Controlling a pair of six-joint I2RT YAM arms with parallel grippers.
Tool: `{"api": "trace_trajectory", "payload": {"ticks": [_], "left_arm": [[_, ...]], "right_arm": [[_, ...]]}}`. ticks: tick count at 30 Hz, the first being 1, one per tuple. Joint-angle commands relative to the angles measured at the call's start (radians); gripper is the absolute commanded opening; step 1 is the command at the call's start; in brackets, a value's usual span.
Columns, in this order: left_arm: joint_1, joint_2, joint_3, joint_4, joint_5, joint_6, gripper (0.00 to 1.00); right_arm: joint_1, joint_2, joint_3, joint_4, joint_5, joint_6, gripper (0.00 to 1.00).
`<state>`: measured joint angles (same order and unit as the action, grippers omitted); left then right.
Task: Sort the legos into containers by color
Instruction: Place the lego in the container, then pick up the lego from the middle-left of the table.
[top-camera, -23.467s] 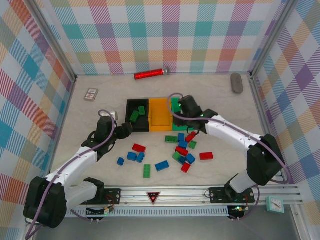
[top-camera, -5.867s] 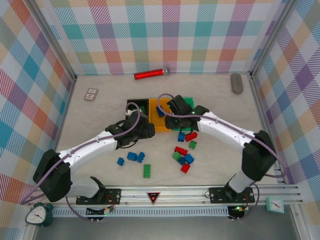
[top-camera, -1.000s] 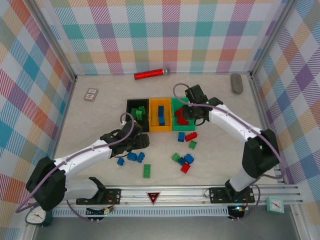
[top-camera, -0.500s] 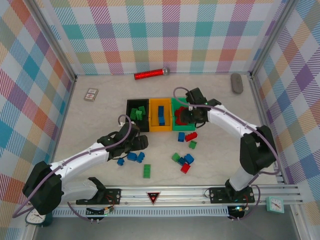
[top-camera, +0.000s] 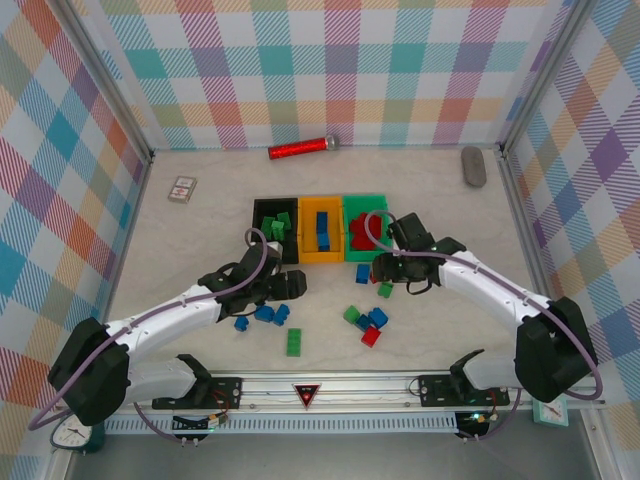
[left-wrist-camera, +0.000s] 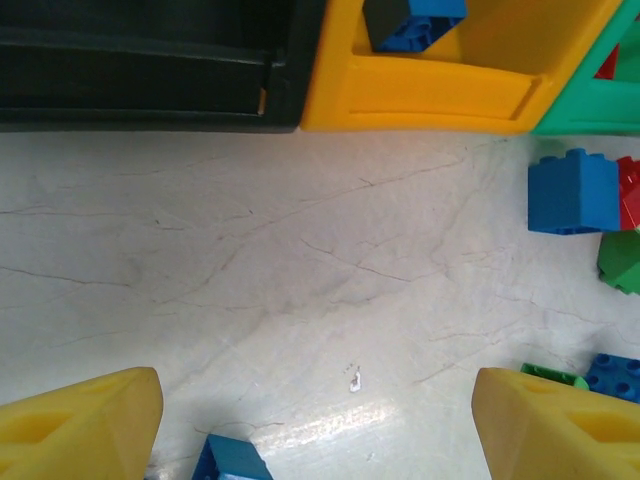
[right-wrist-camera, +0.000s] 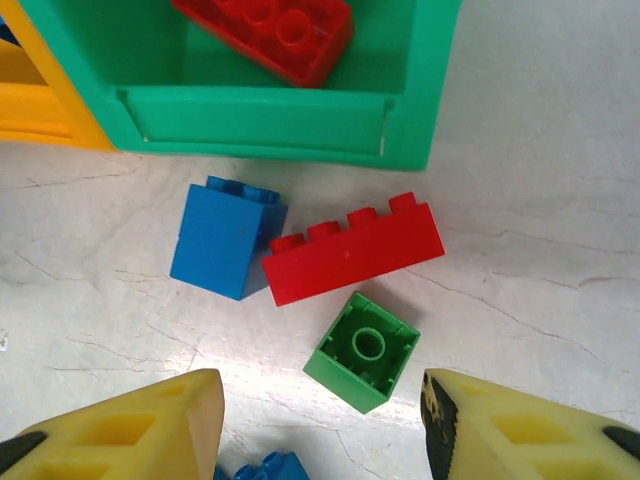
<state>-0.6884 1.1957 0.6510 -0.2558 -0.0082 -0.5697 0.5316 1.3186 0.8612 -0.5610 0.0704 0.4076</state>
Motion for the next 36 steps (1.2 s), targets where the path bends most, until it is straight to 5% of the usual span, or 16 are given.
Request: {"api": "trace_trajectory", "payload": {"ticks": [1, 12, 19, 36], "left_arm": [[0.007, 0.003, -0.013, -0.012, 0.030, 0.030, 0.81], [-0.011, 0.040, 0.014, -0.145, 0.091, 0.078, 0.74], [-0.055, 0.128, 0.070, -0.218, 0.025, 0.098, 0.68], [-0.129, 0.272, 0.154, -0.291, -0.075, 0.101, 0.38]], "right_arm": [[0.007, -0.017, -0.024, 0.031, 0.007, 0.023, 0.56], [0.009, -0.021, -0.048, 0.067, 0.025, 0.047, 0.56], [0.010, -0.039, -0.081, 0.082, 0.026, 0.056, 0.56], [0.012, -0.112, -0.136, 0.074, 0.043, 0.064, 0.56]]}}
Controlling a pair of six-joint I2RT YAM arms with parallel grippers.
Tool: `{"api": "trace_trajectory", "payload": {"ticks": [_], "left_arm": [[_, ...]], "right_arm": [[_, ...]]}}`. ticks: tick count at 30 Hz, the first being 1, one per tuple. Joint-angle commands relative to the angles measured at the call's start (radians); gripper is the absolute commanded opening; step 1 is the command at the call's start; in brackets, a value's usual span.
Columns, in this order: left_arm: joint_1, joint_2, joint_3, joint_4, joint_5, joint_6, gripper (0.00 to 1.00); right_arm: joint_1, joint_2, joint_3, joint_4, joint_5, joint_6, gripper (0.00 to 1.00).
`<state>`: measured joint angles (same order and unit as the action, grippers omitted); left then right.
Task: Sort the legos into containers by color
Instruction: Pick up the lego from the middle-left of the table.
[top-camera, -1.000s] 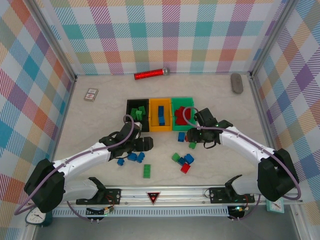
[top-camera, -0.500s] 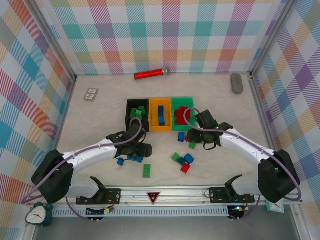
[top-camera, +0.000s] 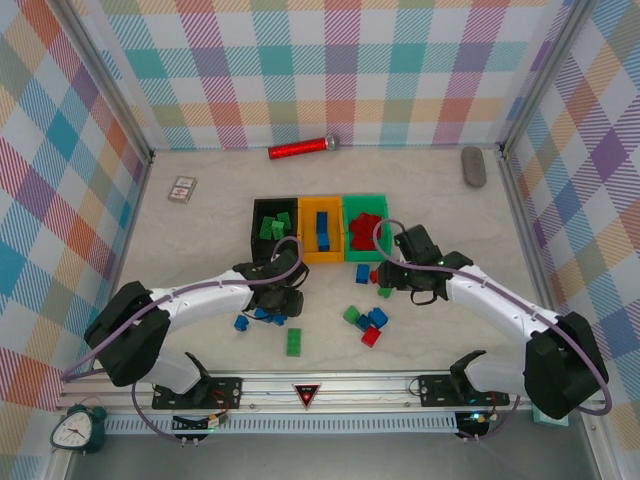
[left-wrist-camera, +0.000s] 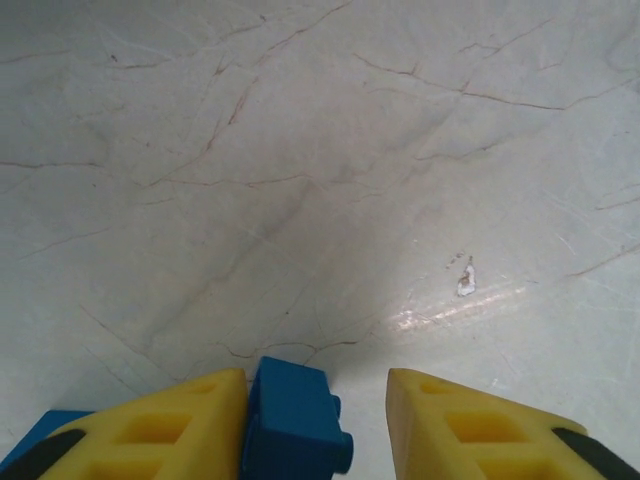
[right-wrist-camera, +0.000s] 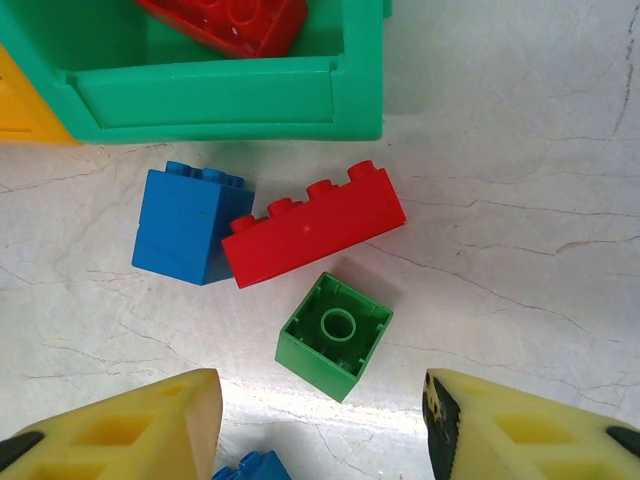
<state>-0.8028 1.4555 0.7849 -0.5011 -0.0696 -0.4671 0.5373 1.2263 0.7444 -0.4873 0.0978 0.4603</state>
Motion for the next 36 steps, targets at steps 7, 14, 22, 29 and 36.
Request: {"api": "trace_trajectory", "payload": {"ticks": [7, 14, 22, 29, 36], "left_arm": [[-0.018, 0.016, 0.025, -0.046, -0.019, -0.001, 0.31], [-0.023, 0.020, 0.022, -0.042, -0.029, -0.001, 0.28], [-0.023, -0.017, 0.032, -0.025, -0.024, -0.005, 0.24], [-0.023, -0.044, 0.082, -0.013, -0.029, -0.006, 0.24], [-0.017, 0.025, 0.265, -0.022, -0.074, 0.033, 0.24]], "right_arm": [[0.006, -0.027, -0.021, -0.001, 0.022, 0.007, 0.56], [0.006, -0.035, -0.024, -0.001, 0.033, 0.001, 0.56], [0.006, -0.033, -0.025, -0.002, 0.035, 0.003, 0.56], [0.006, -0.039, -0.034, 0.004, 0.032, 0.012, 0.56], [0.006, -0.046, -0.035, 0.005, 0.030, 0.009, 0.56]]}}
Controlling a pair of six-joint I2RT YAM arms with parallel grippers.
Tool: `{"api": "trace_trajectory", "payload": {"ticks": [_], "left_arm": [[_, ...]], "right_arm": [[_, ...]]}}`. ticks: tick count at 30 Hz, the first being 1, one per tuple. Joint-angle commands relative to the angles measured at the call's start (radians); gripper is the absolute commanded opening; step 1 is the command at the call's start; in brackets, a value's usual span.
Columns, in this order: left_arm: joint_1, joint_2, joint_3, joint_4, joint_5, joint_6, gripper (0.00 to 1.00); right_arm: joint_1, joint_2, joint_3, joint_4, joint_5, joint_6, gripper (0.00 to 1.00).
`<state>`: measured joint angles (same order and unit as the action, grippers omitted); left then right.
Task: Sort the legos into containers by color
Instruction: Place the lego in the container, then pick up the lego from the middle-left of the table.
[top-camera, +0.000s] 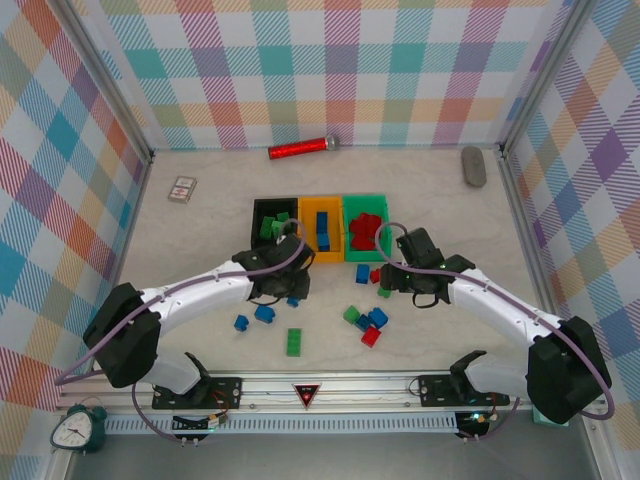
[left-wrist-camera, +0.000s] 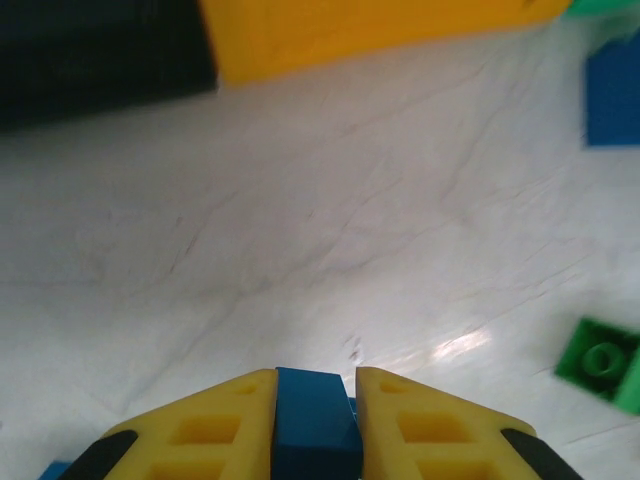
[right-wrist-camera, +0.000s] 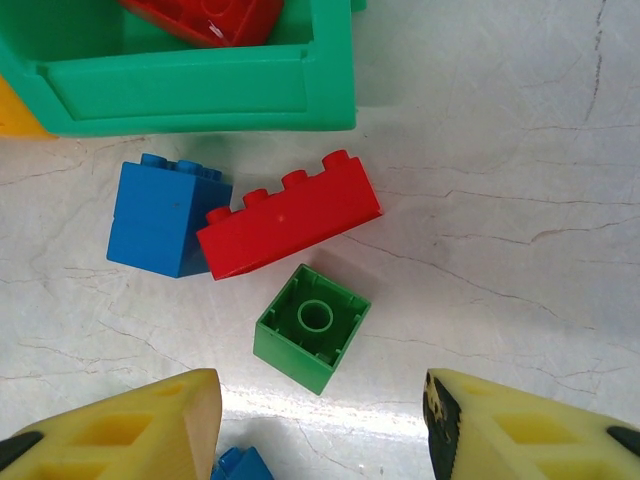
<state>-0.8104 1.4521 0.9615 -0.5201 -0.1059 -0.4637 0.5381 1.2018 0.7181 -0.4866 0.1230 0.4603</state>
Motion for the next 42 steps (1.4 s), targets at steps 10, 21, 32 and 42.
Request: {"api": "trace_trajectory", "payload": {"ticks": [10, 21, 32, 42], "left_arm": [[0.066, 0.315, 0.559, -0.131, -0.144, 0.185, 0.24], [0.165, 0.478, 0.759, -0.144, -0.100, 0.212, 0.51], [0.165, 0.164, 0.384, 0.014, -0.035, 0.156, 0.60], [0.165, -0.149, 0.001, 0.053, 0.090, 0.071, 0.61]], "right_arm": [[0.005, -0.105, -0.042, -0.027, 0.005, 0.022, 0.57], [0.005, -0.191, -0.069, -0.066, -0.005, 0.049, 0.57], [0.006, -0.114, -0.071, -0.007, -0.056, 0.049, 0.57], [0.018, -0.071, -0.092, 0.047, -0.079, 0.051, 0.57]]}}
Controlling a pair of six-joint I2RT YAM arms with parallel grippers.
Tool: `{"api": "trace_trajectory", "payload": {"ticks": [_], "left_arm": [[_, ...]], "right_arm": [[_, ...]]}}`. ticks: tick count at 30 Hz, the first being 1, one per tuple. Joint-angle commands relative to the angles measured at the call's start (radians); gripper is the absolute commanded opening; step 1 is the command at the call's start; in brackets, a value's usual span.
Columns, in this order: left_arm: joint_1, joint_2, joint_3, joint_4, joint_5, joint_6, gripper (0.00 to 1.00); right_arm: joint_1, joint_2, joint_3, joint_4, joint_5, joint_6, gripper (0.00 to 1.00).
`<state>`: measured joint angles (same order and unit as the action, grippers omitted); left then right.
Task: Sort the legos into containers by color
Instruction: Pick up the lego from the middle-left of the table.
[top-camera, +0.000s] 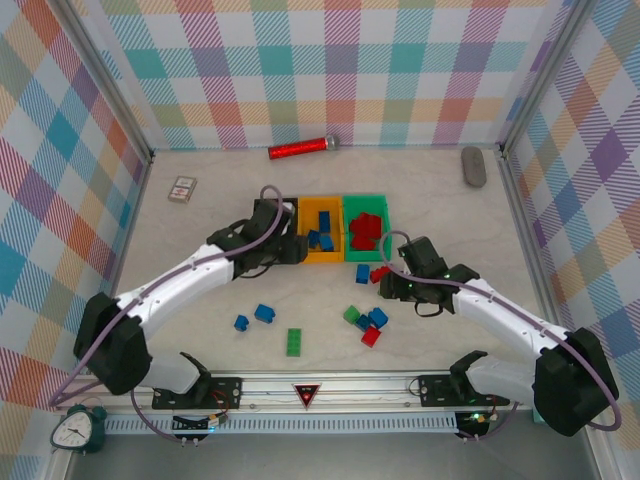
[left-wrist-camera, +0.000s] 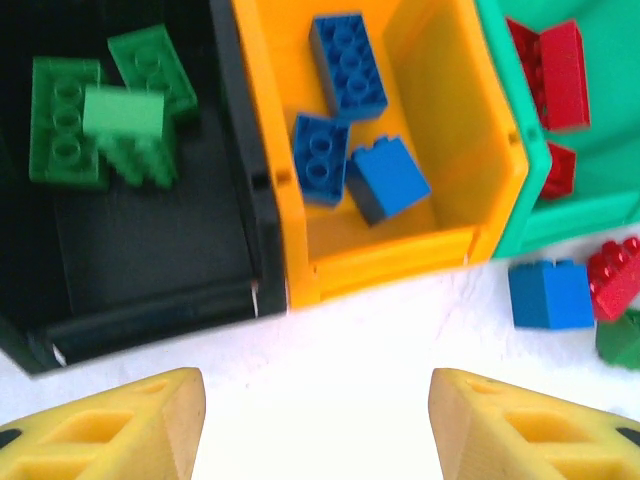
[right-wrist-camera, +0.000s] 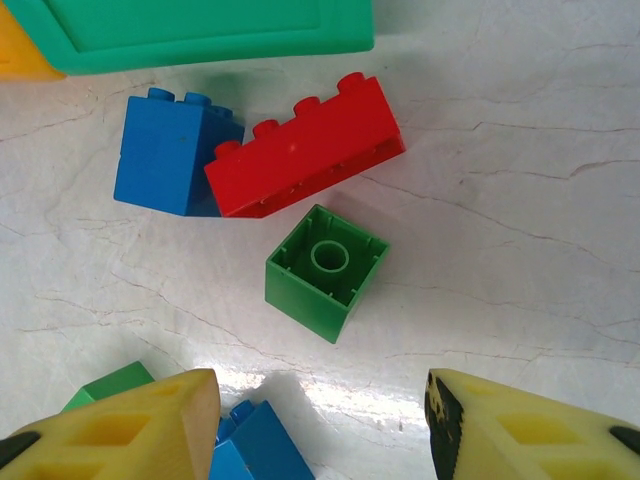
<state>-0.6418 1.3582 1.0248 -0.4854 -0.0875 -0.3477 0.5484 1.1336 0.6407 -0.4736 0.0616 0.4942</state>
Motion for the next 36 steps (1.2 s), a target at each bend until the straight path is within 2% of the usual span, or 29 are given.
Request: {"api": "trace_trajectory", "payload": {"ticks": [1, 6, 14, 22, 32, 36], "left_arm": [[-0.004, -0.076, -0.089, 0.019, 0.095, -0.055, 0.60], [-0.014, -0.134, -0.182, -0.061, 0.150, -0.077, 0.60], [-0.053, -0.194, -0.229, -0.164, 0.213, -0.094, 0.60], [-0.134, -0.193, -0.237, -0.256, 0.238, -0.110, 0.59], [-0.248, -0.109, -0.265, -0.278, 0.220, -0.175, 0.59], [-0.320, -0.024, -0.232, -0.278, 0.168, -0.198, 0.59]], "right_arm": [[0.010, -0.003, -0.017, 0.037, -0.017, 0.018, 0.57], [0.012, 0.001, -0.023, 0.042, -0.004, 0.018, 0.57], [0.015, 0.009, -0.027, 0.055, -0.005, 0.023, 0.57], [0.019, 0.014, -0.037, 0.058, 0.000, 0.020, 0.57], [0.025, 0.012, -0.053, 0.076, 0.002, 0.033, 0.57], [0.032, 0.032, -0.046, 0.082, -0.009, 0.037, 0.57]]}}
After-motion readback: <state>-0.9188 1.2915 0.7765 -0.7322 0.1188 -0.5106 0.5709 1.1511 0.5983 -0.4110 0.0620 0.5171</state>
